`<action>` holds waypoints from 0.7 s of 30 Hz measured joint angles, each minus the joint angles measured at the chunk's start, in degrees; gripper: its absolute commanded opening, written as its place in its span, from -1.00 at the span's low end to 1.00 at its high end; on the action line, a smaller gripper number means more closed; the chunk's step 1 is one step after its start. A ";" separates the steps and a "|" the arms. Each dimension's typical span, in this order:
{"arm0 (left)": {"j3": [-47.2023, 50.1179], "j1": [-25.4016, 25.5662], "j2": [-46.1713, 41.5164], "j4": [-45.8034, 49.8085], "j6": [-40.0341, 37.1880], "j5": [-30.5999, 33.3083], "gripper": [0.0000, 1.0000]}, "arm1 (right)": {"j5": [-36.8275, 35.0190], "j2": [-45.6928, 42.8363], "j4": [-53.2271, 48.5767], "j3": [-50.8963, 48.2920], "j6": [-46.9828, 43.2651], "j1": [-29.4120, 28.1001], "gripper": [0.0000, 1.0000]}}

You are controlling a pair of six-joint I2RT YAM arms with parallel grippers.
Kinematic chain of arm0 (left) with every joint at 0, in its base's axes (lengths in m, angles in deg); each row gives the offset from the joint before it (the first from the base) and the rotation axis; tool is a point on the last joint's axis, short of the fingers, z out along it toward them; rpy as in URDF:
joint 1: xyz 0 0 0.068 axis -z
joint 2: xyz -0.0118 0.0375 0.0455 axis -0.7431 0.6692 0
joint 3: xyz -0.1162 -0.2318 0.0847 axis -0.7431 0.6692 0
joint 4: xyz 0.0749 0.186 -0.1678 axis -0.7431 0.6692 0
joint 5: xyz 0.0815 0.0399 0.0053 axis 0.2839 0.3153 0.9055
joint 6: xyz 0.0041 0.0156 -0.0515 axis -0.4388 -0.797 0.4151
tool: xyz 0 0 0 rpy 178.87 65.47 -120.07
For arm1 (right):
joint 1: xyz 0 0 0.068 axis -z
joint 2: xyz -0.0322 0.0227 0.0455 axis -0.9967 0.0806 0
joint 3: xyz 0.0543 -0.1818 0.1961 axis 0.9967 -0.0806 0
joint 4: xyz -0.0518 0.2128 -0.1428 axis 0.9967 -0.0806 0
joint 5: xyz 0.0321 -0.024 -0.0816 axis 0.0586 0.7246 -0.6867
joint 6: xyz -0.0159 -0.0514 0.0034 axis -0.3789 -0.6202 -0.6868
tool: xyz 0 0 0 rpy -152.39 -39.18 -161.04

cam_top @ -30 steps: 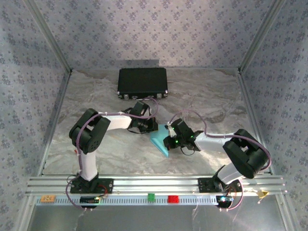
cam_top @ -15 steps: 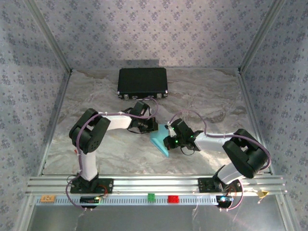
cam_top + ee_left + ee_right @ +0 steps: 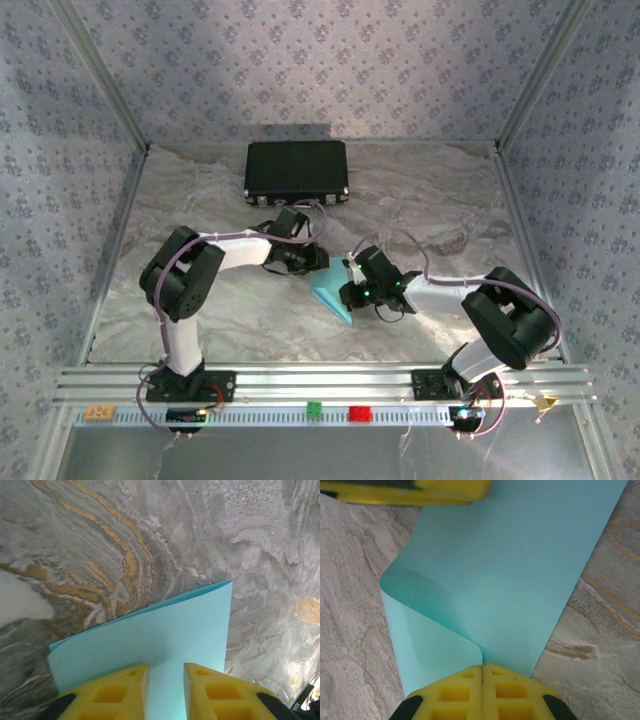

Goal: Fold a paper plane with a square sheet of paper (pick it up from the middle)
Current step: Third fold the triangle at the center of the table.

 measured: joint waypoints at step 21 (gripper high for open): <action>18.10 7.85 -13.31 -16.11 14.43 -1.22 -1.00 | -0.02 0.00 0.02 0.00 0.61 0.15 -0.98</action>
